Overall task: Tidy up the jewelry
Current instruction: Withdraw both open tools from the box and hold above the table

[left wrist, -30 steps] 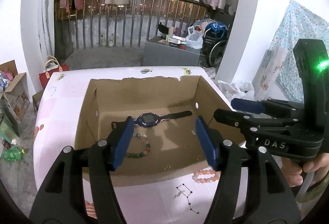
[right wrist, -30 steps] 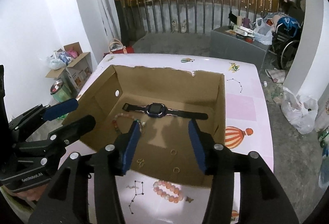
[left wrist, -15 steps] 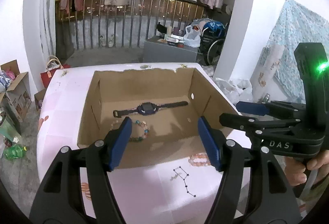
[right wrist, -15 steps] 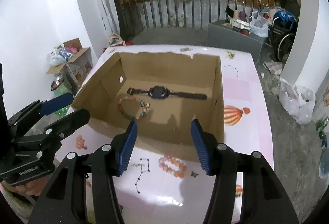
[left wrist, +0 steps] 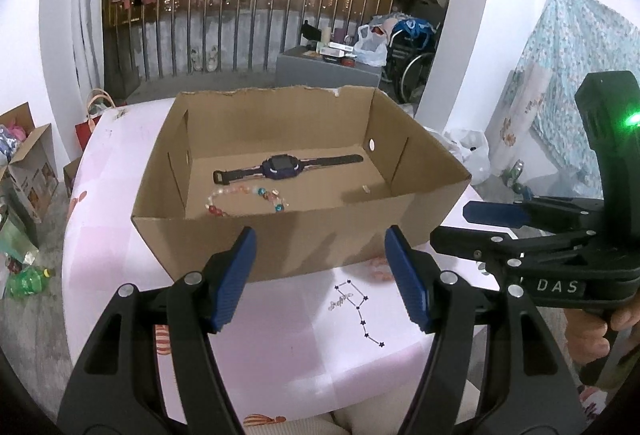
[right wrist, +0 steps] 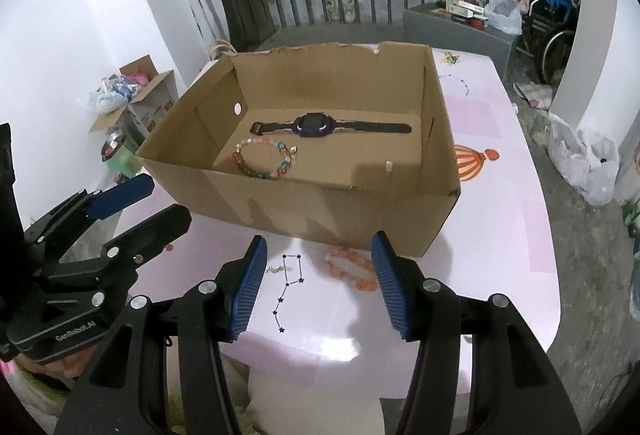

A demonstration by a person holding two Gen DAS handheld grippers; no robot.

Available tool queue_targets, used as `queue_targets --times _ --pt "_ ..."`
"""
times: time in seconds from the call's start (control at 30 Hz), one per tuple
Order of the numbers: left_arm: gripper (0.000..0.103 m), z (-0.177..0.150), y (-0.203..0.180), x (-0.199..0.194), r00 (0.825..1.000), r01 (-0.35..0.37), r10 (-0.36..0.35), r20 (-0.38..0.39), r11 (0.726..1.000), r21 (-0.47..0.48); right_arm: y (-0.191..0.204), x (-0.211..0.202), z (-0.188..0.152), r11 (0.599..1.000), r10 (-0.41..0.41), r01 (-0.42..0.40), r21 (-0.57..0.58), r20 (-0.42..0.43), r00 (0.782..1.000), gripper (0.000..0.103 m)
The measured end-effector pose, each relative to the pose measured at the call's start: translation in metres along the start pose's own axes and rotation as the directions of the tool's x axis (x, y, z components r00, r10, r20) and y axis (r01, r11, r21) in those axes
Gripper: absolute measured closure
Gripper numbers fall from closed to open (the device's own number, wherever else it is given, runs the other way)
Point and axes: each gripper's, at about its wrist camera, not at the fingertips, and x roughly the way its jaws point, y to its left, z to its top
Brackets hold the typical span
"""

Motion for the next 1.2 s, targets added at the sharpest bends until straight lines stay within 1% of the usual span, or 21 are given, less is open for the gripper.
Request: queue_targets --times 0.37,1.2 --pt "0.04 -0.0064 0.0039 0.0015 1.0 -0.011 0.011 -0.002 1.0 -0.013 0.0016 0.0014 -0.0025 1.0 -0.002 0.002 0.003 -0.005 1.0 0.05" --pt "0.04 -0.006 0.0072 0.0006 1.0 -0.012 0.012 -0.002 1.0 -0.014 0.0032 0.0052 -0.0028 1.0 -0.002 0.002 0.004 -0.009 1.0 0.05"
